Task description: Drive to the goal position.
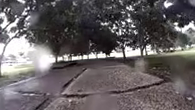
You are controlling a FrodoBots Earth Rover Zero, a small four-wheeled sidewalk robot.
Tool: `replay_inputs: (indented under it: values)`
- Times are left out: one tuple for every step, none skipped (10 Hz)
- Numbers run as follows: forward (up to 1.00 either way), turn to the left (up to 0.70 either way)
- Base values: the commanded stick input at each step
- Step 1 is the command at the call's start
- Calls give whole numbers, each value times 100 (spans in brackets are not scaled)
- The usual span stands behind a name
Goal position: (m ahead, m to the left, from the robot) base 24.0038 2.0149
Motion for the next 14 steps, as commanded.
replay_inputs:
  values:
    - [70, 0]
    - [70, 0]
    - [70, 0]
    - [70, 0]
    - [70, 0]
    - [70, 0]
    - [70, 0]
    - [70, 0]
    - [70, 0]
    - [70, 0]
    - [70, 0]
    - [70, 0]
    - [70, 0]
    - [70, 0]
